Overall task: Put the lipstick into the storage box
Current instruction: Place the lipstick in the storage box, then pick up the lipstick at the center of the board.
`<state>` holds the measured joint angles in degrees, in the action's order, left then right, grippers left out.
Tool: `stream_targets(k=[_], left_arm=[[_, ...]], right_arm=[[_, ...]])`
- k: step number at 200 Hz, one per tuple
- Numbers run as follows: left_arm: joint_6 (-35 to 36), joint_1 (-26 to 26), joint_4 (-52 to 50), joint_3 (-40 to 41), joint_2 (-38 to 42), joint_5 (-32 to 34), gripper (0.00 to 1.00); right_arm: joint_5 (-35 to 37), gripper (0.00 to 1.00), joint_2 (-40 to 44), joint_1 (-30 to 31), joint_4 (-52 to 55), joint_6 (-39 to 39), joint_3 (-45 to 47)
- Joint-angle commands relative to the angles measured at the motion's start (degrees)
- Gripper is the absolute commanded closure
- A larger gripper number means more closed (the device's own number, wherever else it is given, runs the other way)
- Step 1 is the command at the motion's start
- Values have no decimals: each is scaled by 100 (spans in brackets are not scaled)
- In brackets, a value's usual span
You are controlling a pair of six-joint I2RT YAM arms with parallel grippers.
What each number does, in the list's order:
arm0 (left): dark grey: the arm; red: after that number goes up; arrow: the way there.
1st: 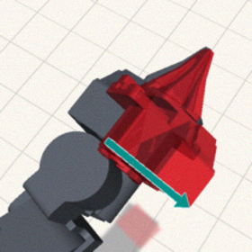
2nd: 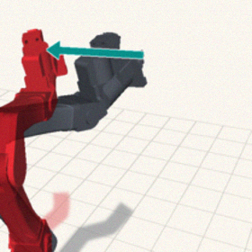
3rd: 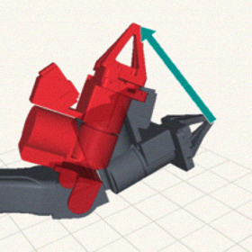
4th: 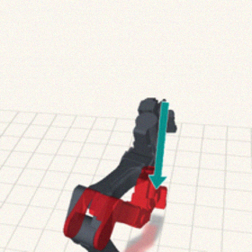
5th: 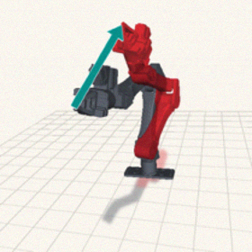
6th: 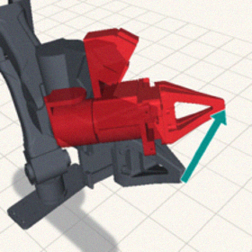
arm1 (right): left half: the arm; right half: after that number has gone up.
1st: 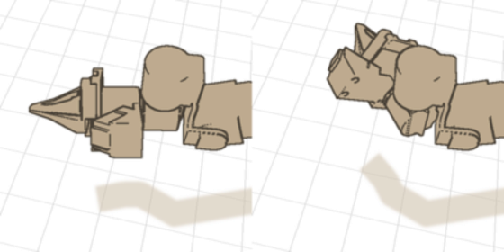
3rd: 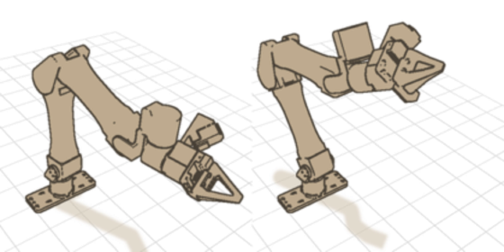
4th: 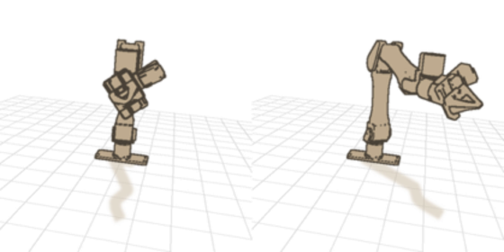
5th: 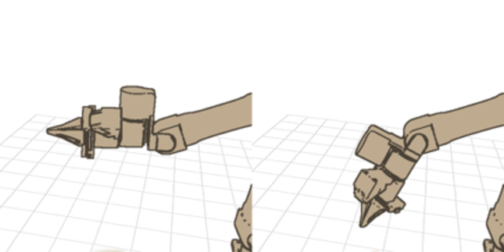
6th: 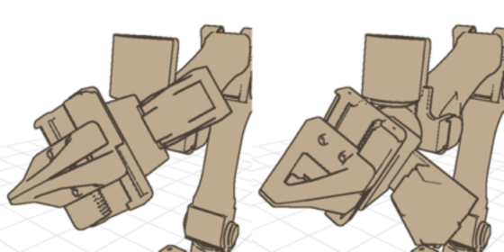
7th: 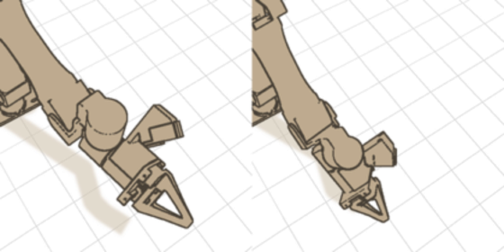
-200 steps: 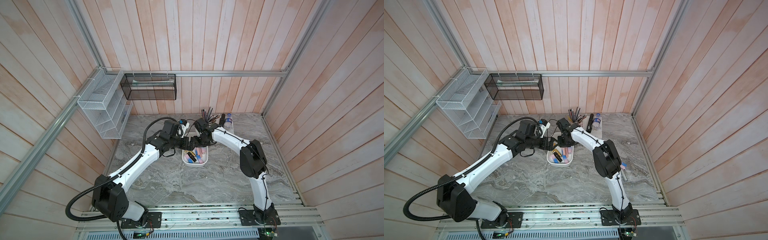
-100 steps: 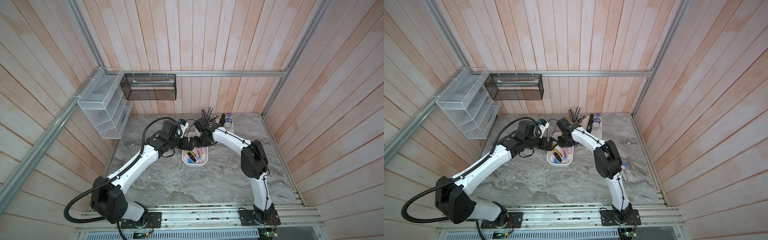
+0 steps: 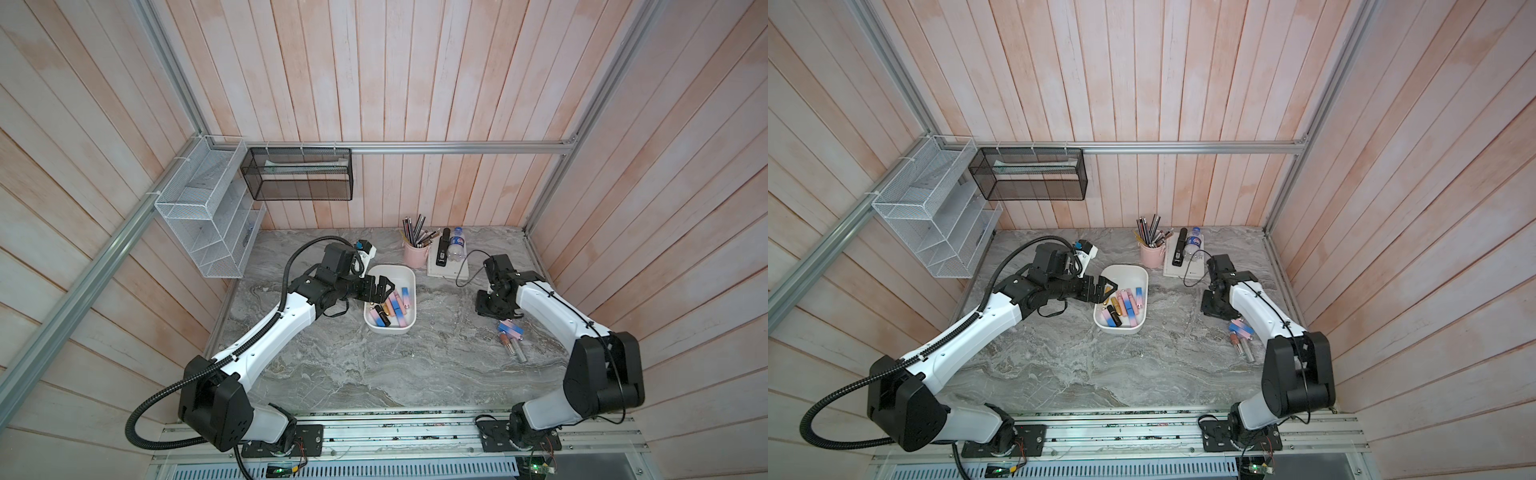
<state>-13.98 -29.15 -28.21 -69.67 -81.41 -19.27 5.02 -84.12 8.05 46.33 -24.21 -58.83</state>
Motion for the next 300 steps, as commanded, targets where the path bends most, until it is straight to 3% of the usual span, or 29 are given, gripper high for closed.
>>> stream_targets(k=[1,30,136,300], left_arm=[[74,32,206,41,-21,-193,0],[127,32,231,-42,-111,-271,0],[80,41,262,262,82,-189,0],[37,86,281,191,-51,-175,0]], right_arm=[[83,61,454,-459,-79,-52,393],[96,61,612,-724,-202,-154,626],[-314,62,389,-765,-496,-321,1181],[-82,60,-8,-905,-348,72,895]])
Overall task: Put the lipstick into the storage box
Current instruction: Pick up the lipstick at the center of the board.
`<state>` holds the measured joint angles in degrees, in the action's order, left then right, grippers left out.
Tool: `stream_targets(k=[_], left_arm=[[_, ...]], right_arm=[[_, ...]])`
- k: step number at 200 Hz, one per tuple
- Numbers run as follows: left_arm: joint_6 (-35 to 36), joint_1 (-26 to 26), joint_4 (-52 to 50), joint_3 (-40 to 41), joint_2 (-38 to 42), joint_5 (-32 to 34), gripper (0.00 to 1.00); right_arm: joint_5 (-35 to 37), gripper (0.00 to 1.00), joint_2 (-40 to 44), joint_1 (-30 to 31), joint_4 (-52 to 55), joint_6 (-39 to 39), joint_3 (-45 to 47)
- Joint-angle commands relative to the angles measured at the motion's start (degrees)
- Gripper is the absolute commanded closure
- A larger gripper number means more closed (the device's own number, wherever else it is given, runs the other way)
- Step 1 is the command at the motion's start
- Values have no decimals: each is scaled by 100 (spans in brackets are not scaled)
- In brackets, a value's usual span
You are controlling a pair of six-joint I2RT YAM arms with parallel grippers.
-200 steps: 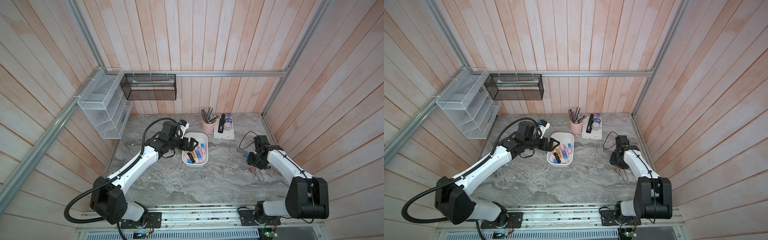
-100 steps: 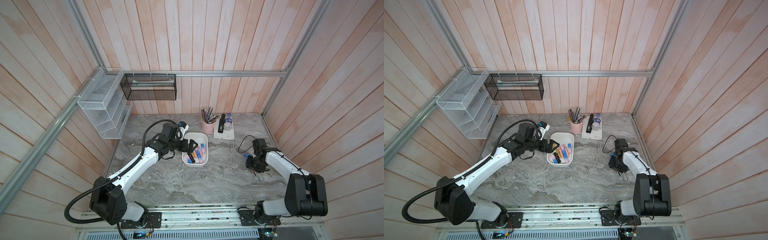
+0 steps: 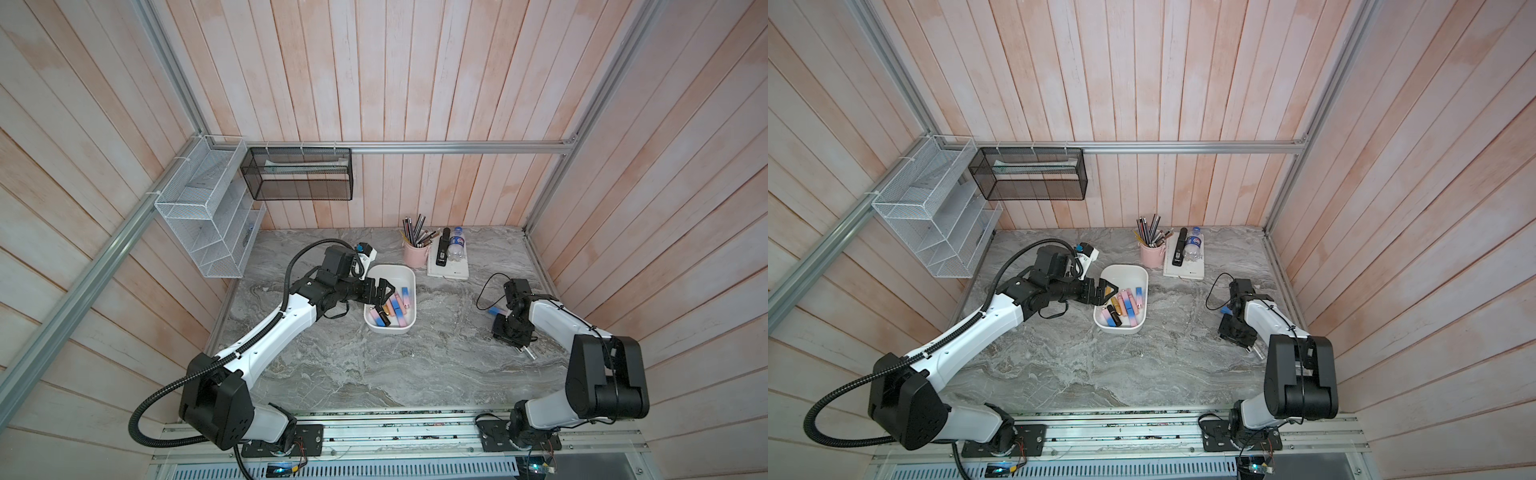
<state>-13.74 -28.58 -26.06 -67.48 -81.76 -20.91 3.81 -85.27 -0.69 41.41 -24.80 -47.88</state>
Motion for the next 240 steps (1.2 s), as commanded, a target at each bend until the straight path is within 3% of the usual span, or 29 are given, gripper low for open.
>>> stream_targets(k=[1,47,135,240], left_arm=[[16,28,67,-28,-20,-15,0],[3,32,41,-71,-75,-54,0],[-182,43,452,368,-61,-192,0],[-160,257,576,456,-202,-296,0]], right_arm=[[35,60,116,-34,151,132,-211],[211,58,483,-59,559,210,-589],[-164,58,593,-989,406,219,-111],[-656,55,339,-660,422,-68,5]])
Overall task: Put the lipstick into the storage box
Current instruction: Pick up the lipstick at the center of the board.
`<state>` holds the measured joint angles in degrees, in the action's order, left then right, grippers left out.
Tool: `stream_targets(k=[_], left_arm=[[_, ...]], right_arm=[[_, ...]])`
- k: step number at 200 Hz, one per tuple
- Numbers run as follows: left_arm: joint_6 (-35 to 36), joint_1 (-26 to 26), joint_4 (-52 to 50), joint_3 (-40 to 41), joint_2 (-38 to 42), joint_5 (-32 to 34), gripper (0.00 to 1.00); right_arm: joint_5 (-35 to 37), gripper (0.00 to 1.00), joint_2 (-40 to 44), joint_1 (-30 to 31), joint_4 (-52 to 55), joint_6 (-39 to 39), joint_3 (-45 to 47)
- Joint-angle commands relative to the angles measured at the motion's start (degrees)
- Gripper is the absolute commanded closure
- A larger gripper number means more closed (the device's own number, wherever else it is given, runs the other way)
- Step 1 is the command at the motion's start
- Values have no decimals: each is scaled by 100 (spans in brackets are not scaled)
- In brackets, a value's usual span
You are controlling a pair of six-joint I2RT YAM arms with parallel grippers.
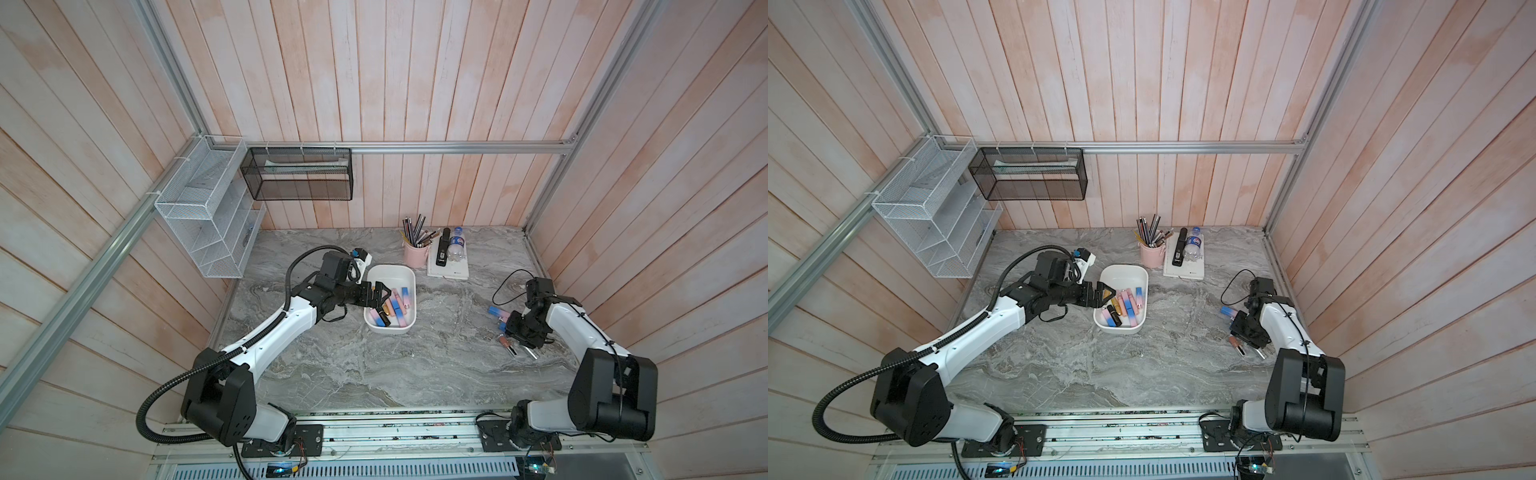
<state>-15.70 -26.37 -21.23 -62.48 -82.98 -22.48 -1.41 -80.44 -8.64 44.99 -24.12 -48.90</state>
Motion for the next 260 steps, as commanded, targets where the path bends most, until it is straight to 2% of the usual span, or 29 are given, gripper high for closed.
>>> stream_targets(k=[1,40,101,114,144,164,213,260], left_arm=[[39,36,93,-40,-83,-136,0],[41,71,55,-100,-96,-121,0],[31,119,-30,-146,-19,-35,0],[20,124,-42,-133,8,-16,0],[14,137,-59,-102,69,23,0],[19,132,-82,-104,128,47,0],[135,157,-244,-211,207,155,0],[277,261,-442,-344,306,214,0]], right_arm=[[-137,55,-150,139,54,-141,109],[-228,51,-399,543,-110,-301,179],[-355,51,-785,939,-358,-451,188],[-357,54,-832,1042,-423,-516,216],[-346,73,-1053,1400,-520,-644,202],[-242,79,-1171,1674,-479,-732,54],[-210,78,-1331,2169,-288,-895,-854],[-249,78,-1984,2609,-42,-861,-2404]])
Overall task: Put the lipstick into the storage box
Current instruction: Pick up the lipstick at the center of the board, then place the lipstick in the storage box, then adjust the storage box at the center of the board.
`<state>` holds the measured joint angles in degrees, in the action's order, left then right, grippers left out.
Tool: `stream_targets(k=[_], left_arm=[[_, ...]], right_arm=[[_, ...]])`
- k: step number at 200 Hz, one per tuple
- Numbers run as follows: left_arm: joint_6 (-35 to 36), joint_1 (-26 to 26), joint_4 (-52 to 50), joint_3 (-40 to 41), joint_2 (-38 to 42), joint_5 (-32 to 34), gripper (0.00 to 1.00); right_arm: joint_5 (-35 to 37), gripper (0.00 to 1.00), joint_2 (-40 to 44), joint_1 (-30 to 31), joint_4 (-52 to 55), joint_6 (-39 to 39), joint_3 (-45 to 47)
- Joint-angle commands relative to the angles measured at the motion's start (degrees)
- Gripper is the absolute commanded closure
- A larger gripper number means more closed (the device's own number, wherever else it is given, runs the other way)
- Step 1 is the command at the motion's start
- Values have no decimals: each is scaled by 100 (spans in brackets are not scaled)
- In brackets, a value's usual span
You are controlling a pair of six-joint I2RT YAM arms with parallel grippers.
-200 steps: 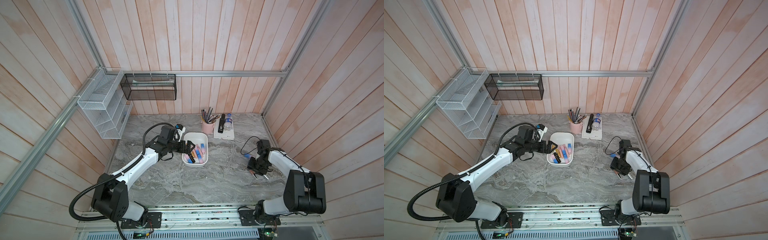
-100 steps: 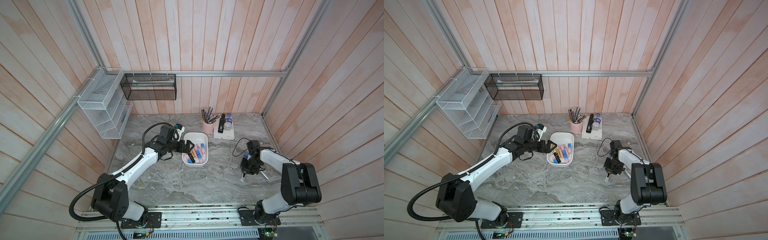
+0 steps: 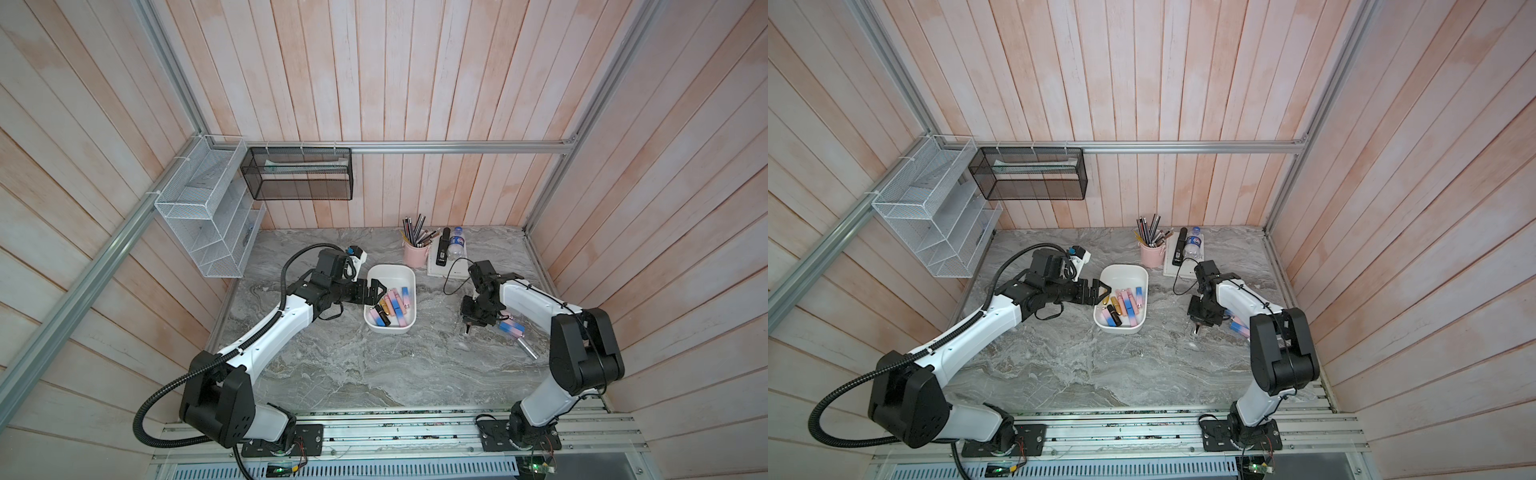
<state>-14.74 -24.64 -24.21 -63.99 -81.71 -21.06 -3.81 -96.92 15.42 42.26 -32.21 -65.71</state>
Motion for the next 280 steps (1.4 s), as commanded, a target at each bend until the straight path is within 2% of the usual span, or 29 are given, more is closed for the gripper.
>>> stream_targets(k=[1,20,71,122,149,187,227,253,280], left_arm=[[182,94,-145,-193,181,65,0],[189,142,-176,-213,233,-83,0],[97,160,62,-145,648,-1260,0],[249,120,-110,-90,986,-2492,0],[276,-28,-168,-23,1055,-2862,0],[345,-352,-295,-76,1003,-2768,0],[352,-452,-293,-106,958,-2765,0],[428,-530,-351,-198,847,-2750,0],[481,-653,-348,-267,700,-2711,0]], right_arm=[[-7,78,-358,209,235,-51,-767],[-88,78,-770,404,354,-6,-1568],[-373,78,-2105,1024,680,135,-3858],[-616,77,-3224,1547,938,232,-5264],[-707,77,-3474,1691,841,215,-5389],[-788,77,-3624,1731,639,193,-5215],[-905,68,-3652,1729,486,273,-5156],[-657,61,-3232,1669,508,399,-4939],[-444,60,-2303,1256,439,416,-3934]])
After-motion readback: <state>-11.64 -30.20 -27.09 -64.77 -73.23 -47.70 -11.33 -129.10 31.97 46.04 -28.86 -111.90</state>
